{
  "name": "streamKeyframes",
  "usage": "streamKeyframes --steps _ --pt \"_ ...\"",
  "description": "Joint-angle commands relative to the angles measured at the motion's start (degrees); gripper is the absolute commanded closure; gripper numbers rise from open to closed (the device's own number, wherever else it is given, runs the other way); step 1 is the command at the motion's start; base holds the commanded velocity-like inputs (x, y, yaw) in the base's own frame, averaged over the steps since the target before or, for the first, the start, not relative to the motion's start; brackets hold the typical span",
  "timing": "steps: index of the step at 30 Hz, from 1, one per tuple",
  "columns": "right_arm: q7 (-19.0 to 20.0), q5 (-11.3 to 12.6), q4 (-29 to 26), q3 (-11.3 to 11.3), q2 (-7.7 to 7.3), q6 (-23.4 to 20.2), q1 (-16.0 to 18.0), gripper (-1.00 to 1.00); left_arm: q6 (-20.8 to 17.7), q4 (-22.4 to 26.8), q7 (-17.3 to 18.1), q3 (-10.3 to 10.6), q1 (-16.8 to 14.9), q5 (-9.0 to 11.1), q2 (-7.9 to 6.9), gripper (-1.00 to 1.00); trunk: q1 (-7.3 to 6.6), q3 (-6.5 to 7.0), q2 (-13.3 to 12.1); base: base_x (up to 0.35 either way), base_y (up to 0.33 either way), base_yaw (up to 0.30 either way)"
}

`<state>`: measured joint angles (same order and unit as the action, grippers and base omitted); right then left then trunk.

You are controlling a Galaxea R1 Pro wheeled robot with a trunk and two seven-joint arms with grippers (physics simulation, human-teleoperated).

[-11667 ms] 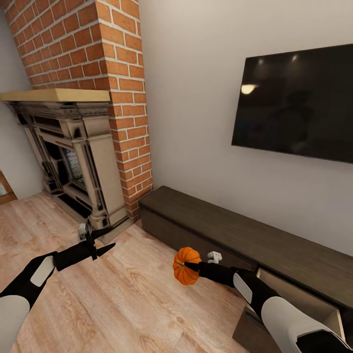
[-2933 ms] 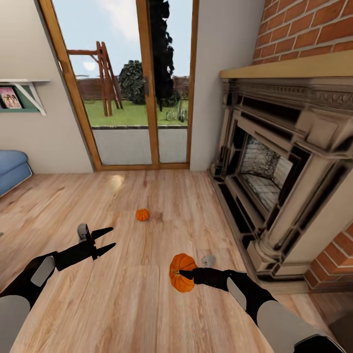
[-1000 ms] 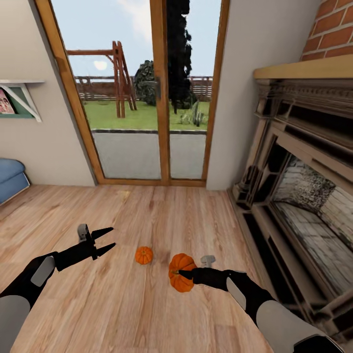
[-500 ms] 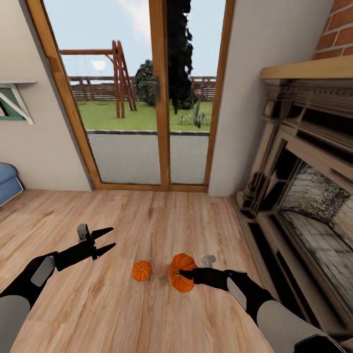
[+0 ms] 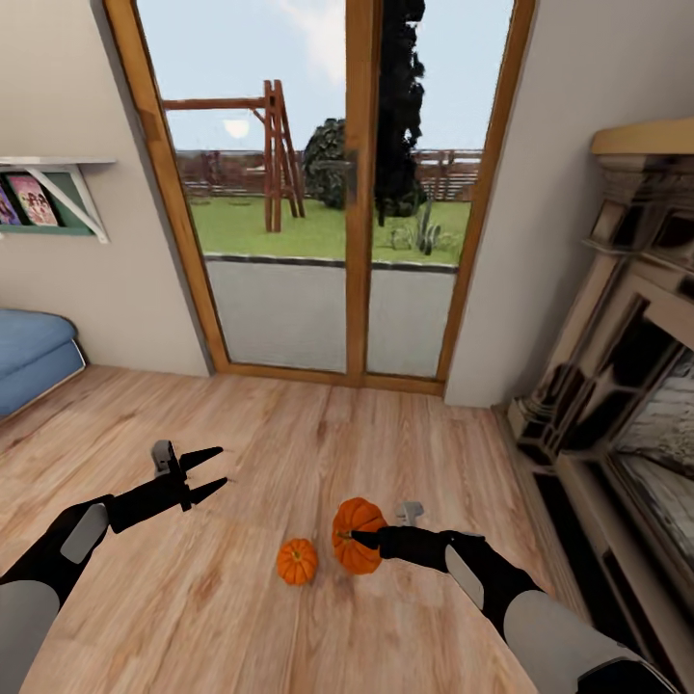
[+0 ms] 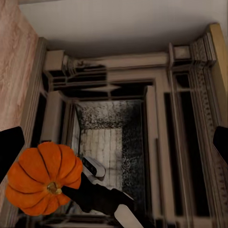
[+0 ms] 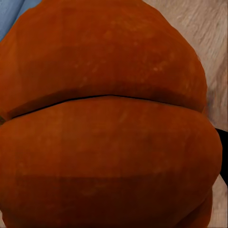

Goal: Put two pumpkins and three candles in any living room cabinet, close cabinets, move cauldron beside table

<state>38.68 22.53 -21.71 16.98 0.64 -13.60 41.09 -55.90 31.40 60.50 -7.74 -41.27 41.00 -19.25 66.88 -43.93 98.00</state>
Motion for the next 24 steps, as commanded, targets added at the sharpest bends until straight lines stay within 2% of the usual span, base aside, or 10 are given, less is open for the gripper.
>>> streamKeyframes --steps 1,7,24 --pt "-0.1 0.8 -0.1 0.2 -0.03 -0.5 0.0 1.00 -0.3 0.0 0.1 -0.1 0.0 0.0 0.01 -1.00 0.03 -0.05 0.0 0.337 0.000 0.293" --pt "0.0 0.8 -0.1 0.2 -0.02 -0.5 0.0 1.00 -0.3 0.0 0.1 -0.1 0.0 0.0 0.01 -1.00 0.03 -0.05 0.0 0.337 0.000 0.161" --pt "0.1 0.7 -0.1 0.2 -0.17 -0.5 0.0 1.00 -0.3 0.0 0.1 -0.1 0.0 0.0 0.01 -1.00 0.03 -0.05 0.0 0.337 0.000 0.005"
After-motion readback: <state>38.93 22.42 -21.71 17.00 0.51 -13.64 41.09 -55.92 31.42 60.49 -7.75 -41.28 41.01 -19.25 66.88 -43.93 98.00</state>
